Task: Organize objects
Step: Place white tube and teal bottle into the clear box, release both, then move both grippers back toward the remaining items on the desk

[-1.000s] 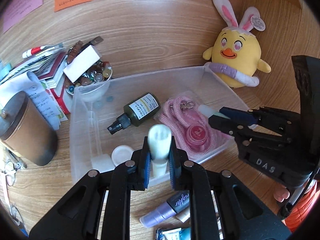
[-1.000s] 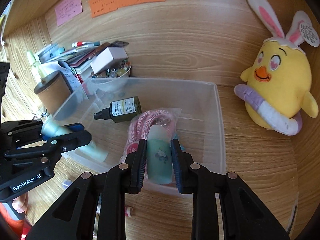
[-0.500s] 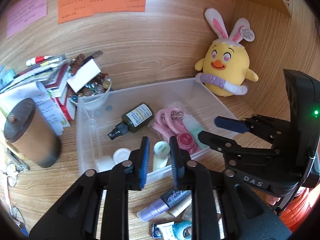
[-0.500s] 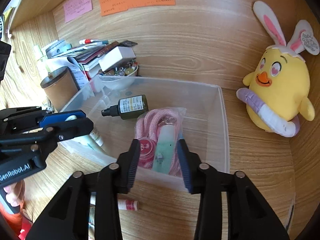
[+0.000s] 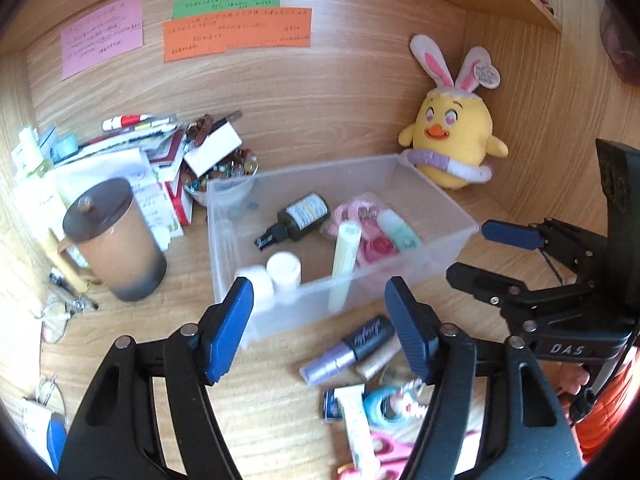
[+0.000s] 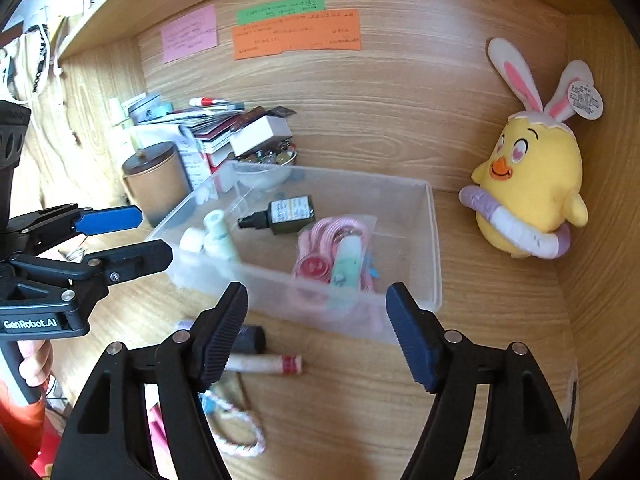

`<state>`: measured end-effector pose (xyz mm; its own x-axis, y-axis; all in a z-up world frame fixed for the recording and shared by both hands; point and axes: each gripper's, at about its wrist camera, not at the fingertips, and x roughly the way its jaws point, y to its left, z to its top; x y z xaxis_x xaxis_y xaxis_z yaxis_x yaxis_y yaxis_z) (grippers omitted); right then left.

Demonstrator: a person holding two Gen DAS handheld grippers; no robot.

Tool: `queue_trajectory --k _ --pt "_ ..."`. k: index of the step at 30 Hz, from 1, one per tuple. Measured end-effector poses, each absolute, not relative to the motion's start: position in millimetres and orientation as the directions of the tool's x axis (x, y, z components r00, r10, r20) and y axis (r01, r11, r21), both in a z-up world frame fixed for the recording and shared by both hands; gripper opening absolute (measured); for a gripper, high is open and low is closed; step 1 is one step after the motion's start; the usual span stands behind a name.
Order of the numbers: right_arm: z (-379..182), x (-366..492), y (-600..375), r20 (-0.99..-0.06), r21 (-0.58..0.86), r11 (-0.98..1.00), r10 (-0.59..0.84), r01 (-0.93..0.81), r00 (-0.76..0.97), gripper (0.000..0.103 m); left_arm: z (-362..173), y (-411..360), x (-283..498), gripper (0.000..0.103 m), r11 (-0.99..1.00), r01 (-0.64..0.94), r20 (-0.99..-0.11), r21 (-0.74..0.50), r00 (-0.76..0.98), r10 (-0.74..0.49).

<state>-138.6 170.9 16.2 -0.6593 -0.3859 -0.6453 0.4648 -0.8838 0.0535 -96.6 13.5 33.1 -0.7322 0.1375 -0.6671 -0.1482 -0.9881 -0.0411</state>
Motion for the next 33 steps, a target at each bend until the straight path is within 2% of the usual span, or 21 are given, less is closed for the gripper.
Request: queue_trajectory --k 4,9,14,19,26,28,30,31,33 --pt "6 -124 173 -0.661 0.070 -0.873 -0.403 0.483 -0.633 0.070 21 11 -81 0.081 -0.989 -0.141 -0.683 -0.042 -0.719 0.132" --pt "-14 -109 171 -0.697 0.095 -0.857 -0.420 0.506 -0.582 0.070 0 10 -65 0.081 -0.990 -0.134 -0.716 -0.037 -0.687 0.120" --pt "-39 -97 162 -0.745 0.109 -0.826 -0.436 0.552 -0.504 0.071 -22 8 -55 0.082 -0.986 -0.142 -0.761 -0.085 -0.630 0.156" --pt "-60 -89 153 -0.786 0.117 -0.800 -0.437 0.588 -0.437 0.075 -38 8 -46 0.081 -0.985 -0.135 -0.786 -0.107 -0.595 0.167" --pt "-69 -89 146 -0.794 0.113 -0.795 -0.433 0.596 -0.426 0.075 -50 8 -42 0.081 -0.979 -0.133 -0.796 -0.154 -0.570 0.203" --pt "-69 -88 143 -0.791 0.097 -0.794 -0.427 0.600 -0.437 0.068 -53 9 -42 0.081 -0.978 -0.133 -0.797 -0.162 -0.567 0.209" --pt "-70 -86 142 -0.788 0.084 -0.790 -0.425 0.607 -0.444 0.057 -54 10 -42 0.080 -0.977 -0.134 -0.794 -0.167 -0.569 0.214" --pt "-69 -86 142 -0.787 0.082 -0.789 -0.426 0.608 -0.446 0.054 -55 10 -42 0.075 -0.975 -0.139 -0.792 -0.173 -0.568 0.222" --pt "-68 -86 142 -0.785 0.080 -0.791 -0.424 0.606 -0.451 0.039 -57 10 -42 0.065 -0.974 -0.140 -0.792 -0.181 -0.567 0.228"
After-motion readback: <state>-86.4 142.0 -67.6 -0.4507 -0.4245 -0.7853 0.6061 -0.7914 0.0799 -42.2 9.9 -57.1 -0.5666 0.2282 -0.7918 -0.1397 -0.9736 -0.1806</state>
